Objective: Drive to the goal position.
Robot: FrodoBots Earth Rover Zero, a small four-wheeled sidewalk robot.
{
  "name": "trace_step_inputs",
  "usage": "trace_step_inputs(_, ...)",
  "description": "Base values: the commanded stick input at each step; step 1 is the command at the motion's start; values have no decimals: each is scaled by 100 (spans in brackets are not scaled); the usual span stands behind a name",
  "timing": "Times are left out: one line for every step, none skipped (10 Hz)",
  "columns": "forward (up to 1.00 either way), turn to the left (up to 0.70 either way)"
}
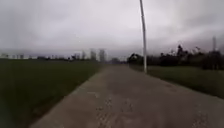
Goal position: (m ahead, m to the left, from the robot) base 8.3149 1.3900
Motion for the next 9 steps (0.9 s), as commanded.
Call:
trace_step_inputs(85,0)
trace_step_inputs(85,0)
trace_step_inputs(85,0)
trace_step_inputs(85,0)
trace_step_inputs(85,0)
trace_step_inputs(85,-14)
trace_step_inputs(85,-28)
trace_step_inputs(85,-26)
trace_step_inputs(85,-20)
